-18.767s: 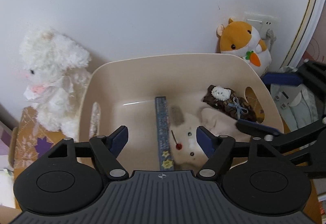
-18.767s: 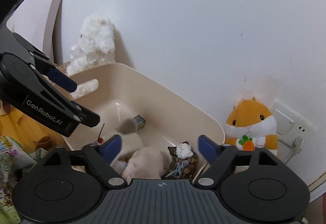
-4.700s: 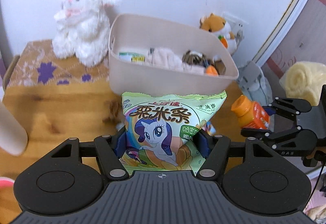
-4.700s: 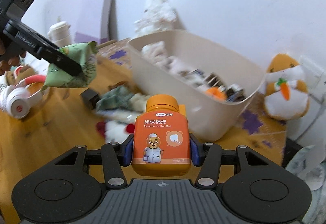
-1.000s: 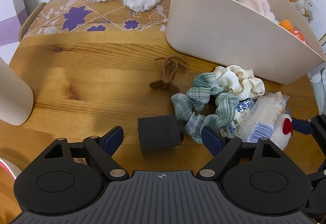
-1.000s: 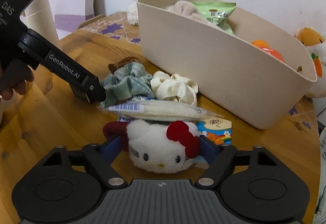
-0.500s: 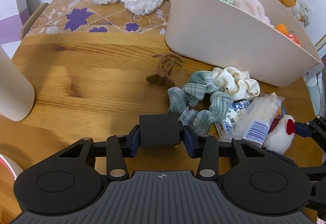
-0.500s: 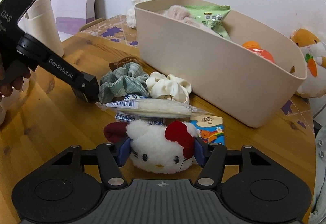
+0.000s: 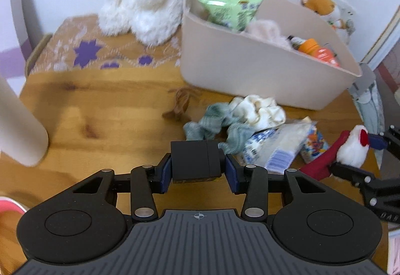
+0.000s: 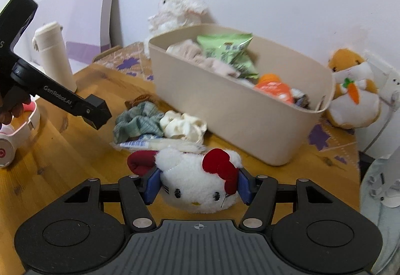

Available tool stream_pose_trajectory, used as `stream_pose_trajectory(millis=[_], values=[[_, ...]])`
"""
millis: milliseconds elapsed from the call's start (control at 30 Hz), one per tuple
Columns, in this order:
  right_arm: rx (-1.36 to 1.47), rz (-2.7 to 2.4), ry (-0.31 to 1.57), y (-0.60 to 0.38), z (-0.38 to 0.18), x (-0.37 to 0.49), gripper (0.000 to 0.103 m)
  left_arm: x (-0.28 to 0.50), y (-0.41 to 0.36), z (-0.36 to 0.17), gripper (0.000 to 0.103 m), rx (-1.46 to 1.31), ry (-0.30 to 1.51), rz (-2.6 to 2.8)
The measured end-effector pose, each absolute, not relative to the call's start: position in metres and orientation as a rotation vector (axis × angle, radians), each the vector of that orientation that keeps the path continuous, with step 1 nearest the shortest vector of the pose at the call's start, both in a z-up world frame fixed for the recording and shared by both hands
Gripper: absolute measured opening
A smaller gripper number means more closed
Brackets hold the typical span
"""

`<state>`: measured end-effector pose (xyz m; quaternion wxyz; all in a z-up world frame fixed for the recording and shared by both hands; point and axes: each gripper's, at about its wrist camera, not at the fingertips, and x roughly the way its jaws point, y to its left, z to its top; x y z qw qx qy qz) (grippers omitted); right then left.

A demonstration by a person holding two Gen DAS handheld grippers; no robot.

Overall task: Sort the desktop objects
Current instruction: 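Lift the black box with left tool while right tool grasps Hello Kitty plush, then lower the black box and Hello Kitty plush into the basket and open both tools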

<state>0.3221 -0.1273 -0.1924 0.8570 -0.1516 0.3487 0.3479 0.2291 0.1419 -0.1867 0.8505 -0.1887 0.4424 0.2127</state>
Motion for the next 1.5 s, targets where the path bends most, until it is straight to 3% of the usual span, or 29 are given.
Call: stream_pose_trajectory(millis=[1033,1500], values=[[-0.239,0.528,0.522,-0.187,-0.108,0.402,0.058,0.310,0.143,-0.066,0.044,-0.117,0.677,0.329],[-0.223,0.531,0.507,-0.150,-0.108,0.456,0.058,0.372,0.145,-0.085,0.044,-0.089,0.692,0.338]])
